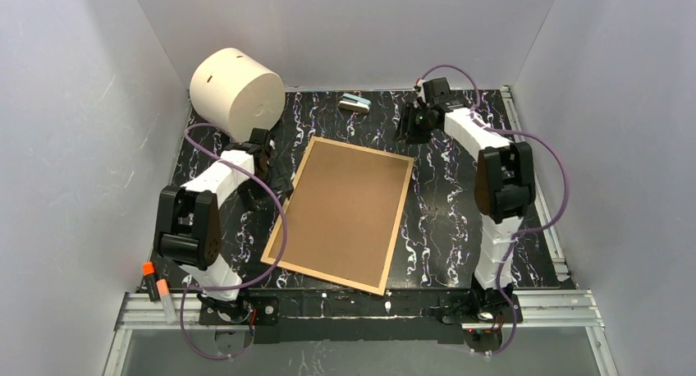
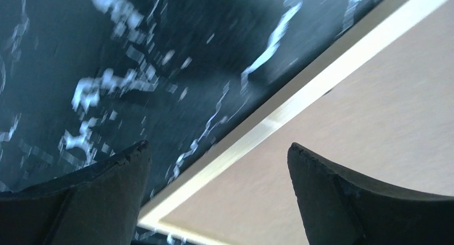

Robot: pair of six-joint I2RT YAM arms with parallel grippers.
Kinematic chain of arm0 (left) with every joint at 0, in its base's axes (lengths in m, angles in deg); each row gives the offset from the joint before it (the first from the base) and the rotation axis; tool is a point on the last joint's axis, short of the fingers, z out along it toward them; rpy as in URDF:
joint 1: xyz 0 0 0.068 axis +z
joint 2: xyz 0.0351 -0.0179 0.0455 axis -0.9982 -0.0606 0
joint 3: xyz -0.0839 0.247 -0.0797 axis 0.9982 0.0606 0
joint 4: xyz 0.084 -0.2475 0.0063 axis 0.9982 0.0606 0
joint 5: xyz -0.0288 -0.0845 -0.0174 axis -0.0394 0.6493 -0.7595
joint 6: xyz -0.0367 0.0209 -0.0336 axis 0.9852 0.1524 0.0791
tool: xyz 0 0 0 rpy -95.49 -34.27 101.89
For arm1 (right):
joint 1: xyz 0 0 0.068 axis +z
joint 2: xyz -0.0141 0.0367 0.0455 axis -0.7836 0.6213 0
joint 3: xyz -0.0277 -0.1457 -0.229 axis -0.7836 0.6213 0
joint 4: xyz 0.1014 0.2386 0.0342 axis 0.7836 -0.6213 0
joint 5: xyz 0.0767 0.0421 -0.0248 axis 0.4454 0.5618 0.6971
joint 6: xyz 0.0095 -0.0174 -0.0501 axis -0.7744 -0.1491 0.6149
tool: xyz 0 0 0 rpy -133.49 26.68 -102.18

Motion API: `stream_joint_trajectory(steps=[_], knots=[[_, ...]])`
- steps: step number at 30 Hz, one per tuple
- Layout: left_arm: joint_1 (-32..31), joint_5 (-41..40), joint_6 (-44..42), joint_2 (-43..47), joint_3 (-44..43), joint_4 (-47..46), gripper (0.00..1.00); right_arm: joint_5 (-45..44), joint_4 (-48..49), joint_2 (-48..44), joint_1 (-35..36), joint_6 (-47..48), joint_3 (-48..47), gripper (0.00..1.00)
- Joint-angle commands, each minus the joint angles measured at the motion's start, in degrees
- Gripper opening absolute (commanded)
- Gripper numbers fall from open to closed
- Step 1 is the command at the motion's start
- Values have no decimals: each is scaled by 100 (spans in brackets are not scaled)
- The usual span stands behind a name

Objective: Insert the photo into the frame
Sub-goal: Adjust the photo frame at the center of the board.

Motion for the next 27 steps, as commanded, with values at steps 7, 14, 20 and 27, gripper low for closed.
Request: stream_joint_trajectory(steps=[7,14,20,27], knots=[[36,691,680,1356,821,1830,99,693,27,1337,136,484,-1504,70],[-174,1881,883,1812,1795,1874,98,864,127,1699,190,545,-1853,74],[-907,1751,1797,2328,2424,1240,98,871,258,1783,267,524,-1955,78],[-1060,1497,1884,2001,3001,-130,98,954,486,2051,274,712,-2108,82]])
